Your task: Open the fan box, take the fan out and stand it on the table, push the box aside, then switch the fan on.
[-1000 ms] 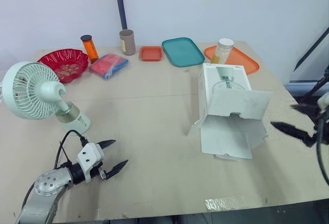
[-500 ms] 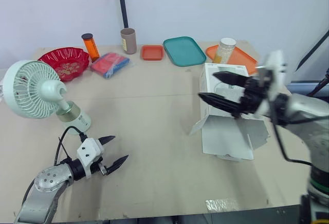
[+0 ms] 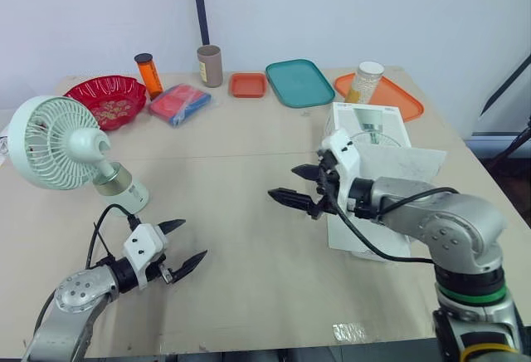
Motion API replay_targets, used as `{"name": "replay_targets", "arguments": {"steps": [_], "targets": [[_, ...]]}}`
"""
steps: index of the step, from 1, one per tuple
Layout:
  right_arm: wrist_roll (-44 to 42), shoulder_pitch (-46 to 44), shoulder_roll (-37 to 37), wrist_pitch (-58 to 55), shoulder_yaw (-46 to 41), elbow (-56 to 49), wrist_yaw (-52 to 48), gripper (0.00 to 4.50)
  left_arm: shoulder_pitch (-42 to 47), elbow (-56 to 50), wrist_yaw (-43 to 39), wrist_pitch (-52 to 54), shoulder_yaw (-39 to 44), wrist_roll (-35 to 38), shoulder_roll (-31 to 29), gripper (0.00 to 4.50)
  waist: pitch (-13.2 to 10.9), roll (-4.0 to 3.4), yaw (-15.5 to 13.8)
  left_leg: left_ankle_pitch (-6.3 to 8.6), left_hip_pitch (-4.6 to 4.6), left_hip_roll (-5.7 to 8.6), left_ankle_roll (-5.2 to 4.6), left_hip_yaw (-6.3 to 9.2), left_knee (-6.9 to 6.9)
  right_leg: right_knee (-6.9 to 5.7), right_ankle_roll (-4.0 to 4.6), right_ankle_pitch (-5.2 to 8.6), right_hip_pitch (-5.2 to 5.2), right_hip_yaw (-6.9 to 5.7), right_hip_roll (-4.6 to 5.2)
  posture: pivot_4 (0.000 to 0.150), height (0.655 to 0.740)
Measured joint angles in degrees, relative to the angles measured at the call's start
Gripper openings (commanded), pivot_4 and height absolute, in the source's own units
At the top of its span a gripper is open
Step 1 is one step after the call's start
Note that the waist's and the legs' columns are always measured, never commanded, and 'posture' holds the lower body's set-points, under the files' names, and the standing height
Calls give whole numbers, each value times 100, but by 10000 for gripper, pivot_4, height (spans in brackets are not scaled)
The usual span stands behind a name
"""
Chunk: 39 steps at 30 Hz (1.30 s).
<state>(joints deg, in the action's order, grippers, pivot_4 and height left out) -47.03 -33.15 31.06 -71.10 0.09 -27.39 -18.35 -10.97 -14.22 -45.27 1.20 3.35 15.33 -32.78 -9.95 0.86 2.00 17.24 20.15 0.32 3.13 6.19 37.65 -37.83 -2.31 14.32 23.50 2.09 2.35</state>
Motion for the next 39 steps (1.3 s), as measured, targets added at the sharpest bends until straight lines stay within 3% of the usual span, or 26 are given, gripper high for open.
{"name": "replay_targets", "arguments": {"steps": [10, 23, 33, 39], "targets": [[423, -116, 192, -636, -35, 474, 368, 44721, -7, -1, 103, 22, 4, -17, -2, 45000, 0, 0, 1, 0, 2, 0, 0, 0, 0, 1, 0, 0, 3, -1, 0, 1500, 7400], [1131, -281, 490, -254, -225, 942, 191, 44721, 21, 0, 130, 30, 4, -43, -3, 45000, 0, 0, 3, 0, 3, 0, -1, -1, 0, 1, 0, 0, 3, 0, -1, 1500, 7400], [933, 510, 500, 1543, 91, -45, -1595, 44721, -96, -251, 362, 140, 392, 181, 61, 45000, -1, 2, 4, 2, 2, -2, -3, 1, 1, 8, -3, -1, -1, -3, 1, 1500, 7400], [1539, 843, 317, 3197, 778, 501, -2677, 44721, -774, -767, 981, 174, 737, 199, 494, 45000, -1, 4, 24, 1, -1, -4, -2, 0, 0, 14, -3, -4, -4, -2, -1, 1500, 7400]]}}
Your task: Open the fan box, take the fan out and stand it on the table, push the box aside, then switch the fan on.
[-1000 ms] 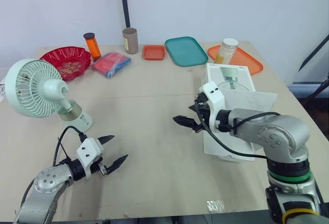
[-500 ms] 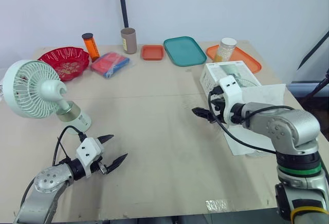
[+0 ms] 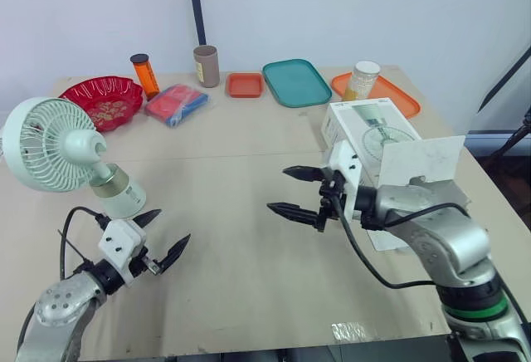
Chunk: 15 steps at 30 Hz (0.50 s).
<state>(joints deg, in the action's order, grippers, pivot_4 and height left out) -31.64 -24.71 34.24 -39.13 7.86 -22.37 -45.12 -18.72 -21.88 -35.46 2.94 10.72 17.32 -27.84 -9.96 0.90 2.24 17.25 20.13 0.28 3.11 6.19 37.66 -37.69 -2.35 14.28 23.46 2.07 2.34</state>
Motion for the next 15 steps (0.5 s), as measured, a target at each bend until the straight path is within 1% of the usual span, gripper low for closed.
{"name": "replay_targets", "arguments": {"steps": [5, 10, 11, 12, 13, 14, 15], "targets": [[73, -160, -461, 475, 124, 499, -347, 44721, -670, -490, 451, 8, 59, -247, 256, 45000, -1, 2, -3, 0, 0, -3, 1, 1, 0, 2, 3, -1, 0, 0, -4, 1500, 7400], [206, -319, -614, 754, 201, 783, -514, 44721, -774, -579, 859, -9, 83, -580, 449, 45000, 1, 4, -15, 0, -1, -1, 1, 3, 0, 9, 2, -2, -5, -3, -4, 1500, 7400], [282, -347, -685, 835, 280, 956, -558, 44721, -790, -582, 1046, -11, 137, -635, 560, 45000, 1, 5, -15, 0, 0, -2, 1, 2, 0, 11, 3, -2, -4, -3, -4, 1500, 7400], [344, -380, -790, 932, 355, 1176, -635, 44721, -814, -607, 1309, -24, 247, -726, 811, 45000, 1, 5, -15, 0, 0, -3, 1, 2, 0, 13, 3, -3, -3, -2, -4, 1500, 7400], [390, -414, -834, 993, 383, 1299, -677, 44721, -872, -636, 1422, -39, 282, -743, 900, 45000, 1, 5, -6, 0, 1, -4, 1, 2, 0, 14, 3, -4, -3, -2, -5, 1500, 7400], [536, -522, -877, 1158, 425, 1532, -735, 44721, -1054, -726, 1579, -45, 367, -748, 1062, 45000, 1, 5, -1, 0, 1, -3, 1, 2, -2, 14, 4, -4, -2, -2, -4, 1500, 7400], [539, -523, -877, 1161, 425, 1536, -736, 44721, -1055, -728, 1583, -45, 369, -748, 1066, 45000, 1, 5, -2, 0, 1, -3, 1, 3, -2, 14, 4, -4, -2, -3, -3, 1500, 7400]]}}
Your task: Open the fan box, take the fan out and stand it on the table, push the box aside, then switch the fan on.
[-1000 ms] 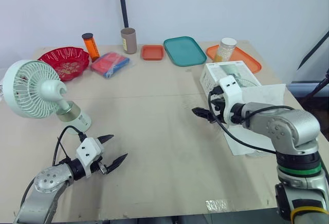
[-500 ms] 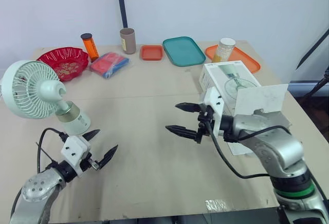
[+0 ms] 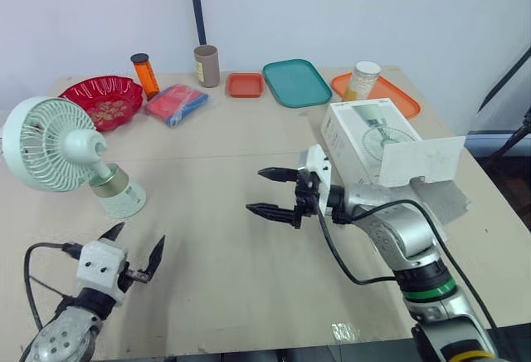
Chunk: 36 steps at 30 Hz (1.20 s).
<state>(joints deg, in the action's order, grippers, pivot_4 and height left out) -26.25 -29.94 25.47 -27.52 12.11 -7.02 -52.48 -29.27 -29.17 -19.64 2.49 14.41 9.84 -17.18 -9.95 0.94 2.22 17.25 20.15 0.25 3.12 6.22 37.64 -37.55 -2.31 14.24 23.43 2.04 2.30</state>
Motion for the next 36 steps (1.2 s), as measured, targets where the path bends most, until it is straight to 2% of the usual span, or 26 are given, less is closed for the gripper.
{"name": "replay_targets", "arguments": {"steps": [5, 14, 23, 28, 36], "targets": [[203, -144, -218, 246, 153, 329, -205, 44721, -7, -150, 316, 38, 296, 80, 237, 45000, 0, 1, -3, -1, 0, 1, 2, 2, 0, 0, 0, -2, -2, -3, 0, 1500, 7400], [439, -232, -316, 392, 155, 620, -276, 44721, 10, -235, 723, 8, 223, -205, 554, 45000, 0, 1, -5, -1, 1, 1, 2, 2, 0, 4, -1, -4, -2, -3, 0, 1500, 7400], [521, -266, -360, 424, 155, 702, -476, 44721, 682, -308, 1691, 380, 1376, 52, 756, 45000, 1, 2, -7, -2, 1, 1, 3, 3, 0, 3, 1, -6, -2, -5, 0, 1500, 7400], [606, -267, -424, 470, 174, 734, -530, 44721, 670, -324, 1583, 522, 1546, 220, 607, 45000, 1, 2, -6, -2, 2, 1, 5, 4, 0, 3, 2, -6, -2, -6, -1, 1500, 7400], [723, -256, -551, 519, 312, 732, -589, 44721, 898, -328, 1003, 551, 1533, 429, 4, 45000, 1, 2, -4, -4, 1, 0, 7, 5, 0, 3, 3, -7, -2, -8, 0, 1500, 7400]]}}
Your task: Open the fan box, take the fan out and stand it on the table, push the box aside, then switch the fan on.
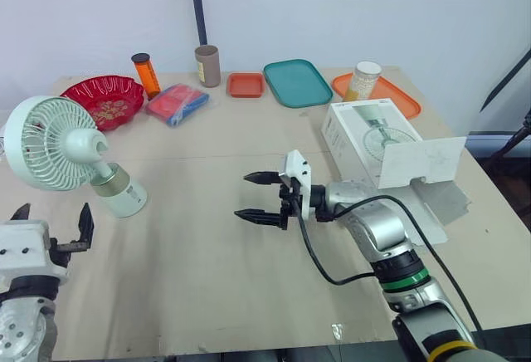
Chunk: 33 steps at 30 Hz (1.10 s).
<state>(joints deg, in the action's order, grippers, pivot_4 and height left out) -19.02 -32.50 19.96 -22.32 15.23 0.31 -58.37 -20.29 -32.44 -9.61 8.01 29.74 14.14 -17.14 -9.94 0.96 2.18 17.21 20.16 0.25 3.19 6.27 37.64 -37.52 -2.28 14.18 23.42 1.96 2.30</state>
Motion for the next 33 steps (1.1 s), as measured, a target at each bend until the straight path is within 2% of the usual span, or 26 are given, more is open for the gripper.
{"name": "replay_targets", "arguments": {"steps": [18, 27, 30, 33], "targets": [[61, 59, -8, 1, 2, -40, 112, 44721, 826, 304, 43, 317, 231, 272, -246, 45000, 1, 1, 9, -3, 0, -1, 5, 1, 0, 0, 2, -5, 1, -3, 0, 1500, 7400], [61, 59, -19, 1, 1, -83, 140, 44721, 905, 502, -340, 369, 384, 666, -532, 45000, 1, 2, 6, -2, 1, -1, 6, 4, 0, 0, 2, -6, 1, -6, 1, 1500, 7400], [61, 60, -22, 1, 1, -108, 148, 45000, 988, 525, -416, 370, 400, 742, -622, 36956, 1, 1, 5, -3, 1, 0, 7, 4, 0, 0, 3, -6, 1, -6, 2, 1500, 7400], [66, 77, -22, 1, 1, -122, 191, 45000, 1103, 635, -450, 399, 404, 785, -691, 36956, 1, 1, 5, -3, 1, -1, 7, 4, 0, 0, 3, -7, 1, -6, 1, 1500, 7400]]}}
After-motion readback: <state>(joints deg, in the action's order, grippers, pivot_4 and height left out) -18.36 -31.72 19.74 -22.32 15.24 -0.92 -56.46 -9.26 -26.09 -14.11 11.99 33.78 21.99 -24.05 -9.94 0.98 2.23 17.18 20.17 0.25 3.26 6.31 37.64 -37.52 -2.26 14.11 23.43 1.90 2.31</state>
